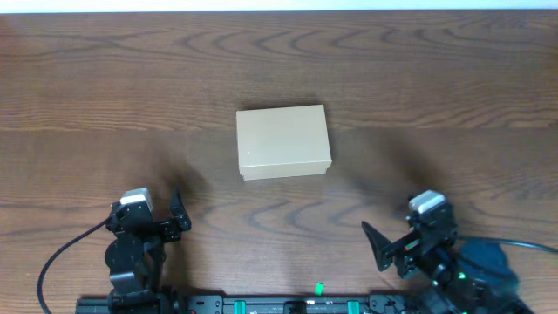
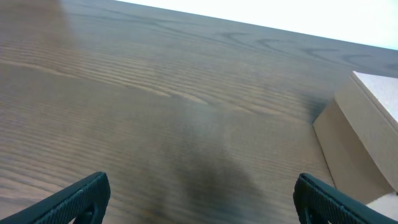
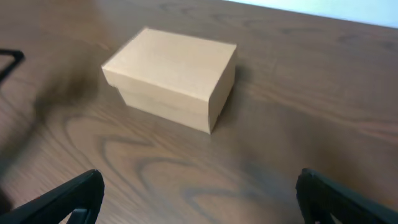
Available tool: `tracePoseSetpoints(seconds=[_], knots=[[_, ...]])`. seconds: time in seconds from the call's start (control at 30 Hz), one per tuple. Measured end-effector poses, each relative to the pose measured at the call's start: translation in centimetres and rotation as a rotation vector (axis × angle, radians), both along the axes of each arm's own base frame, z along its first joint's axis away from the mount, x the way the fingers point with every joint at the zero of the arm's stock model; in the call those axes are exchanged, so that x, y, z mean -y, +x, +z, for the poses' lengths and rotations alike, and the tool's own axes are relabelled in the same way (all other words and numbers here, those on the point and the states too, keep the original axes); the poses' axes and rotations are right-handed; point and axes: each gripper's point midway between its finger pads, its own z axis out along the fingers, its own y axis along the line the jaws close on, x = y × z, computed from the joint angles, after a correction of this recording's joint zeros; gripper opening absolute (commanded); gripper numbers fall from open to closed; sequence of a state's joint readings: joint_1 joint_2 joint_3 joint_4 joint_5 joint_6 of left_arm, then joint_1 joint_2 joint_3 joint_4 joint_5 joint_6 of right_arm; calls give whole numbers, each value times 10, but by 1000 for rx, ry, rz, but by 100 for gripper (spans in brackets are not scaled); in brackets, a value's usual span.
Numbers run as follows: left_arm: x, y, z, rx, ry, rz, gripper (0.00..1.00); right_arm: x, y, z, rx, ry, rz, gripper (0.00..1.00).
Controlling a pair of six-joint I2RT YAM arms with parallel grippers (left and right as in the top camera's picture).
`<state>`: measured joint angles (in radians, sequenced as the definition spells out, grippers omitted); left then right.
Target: Pack container
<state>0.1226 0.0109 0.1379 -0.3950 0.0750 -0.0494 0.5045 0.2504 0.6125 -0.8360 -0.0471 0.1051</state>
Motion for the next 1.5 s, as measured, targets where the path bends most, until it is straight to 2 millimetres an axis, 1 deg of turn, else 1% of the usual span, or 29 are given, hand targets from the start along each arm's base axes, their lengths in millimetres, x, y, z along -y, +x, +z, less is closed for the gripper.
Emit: tracePoseSetpoints(seconds=[0.07,0.2,0.4,0.5,0.67,1.5], knots=[[0,0,0,1,0,0,95,-2,3,-21,7,0,3,99],[0,0,0,1,0,0,95,-7,9,-53,22,7,11,99],[0,0,0,1,1,0,95,-12,12,-82,48,22,22,99],[0,0,0,1,0,0,95,-14,11,-96,24,9,32,99],[0,0,0,1,0,0,95,-15,9,-112,-11,-12,43,99],[0,0,0,1,0,0,95,-15,9,-113,-12,-12,43,99]])
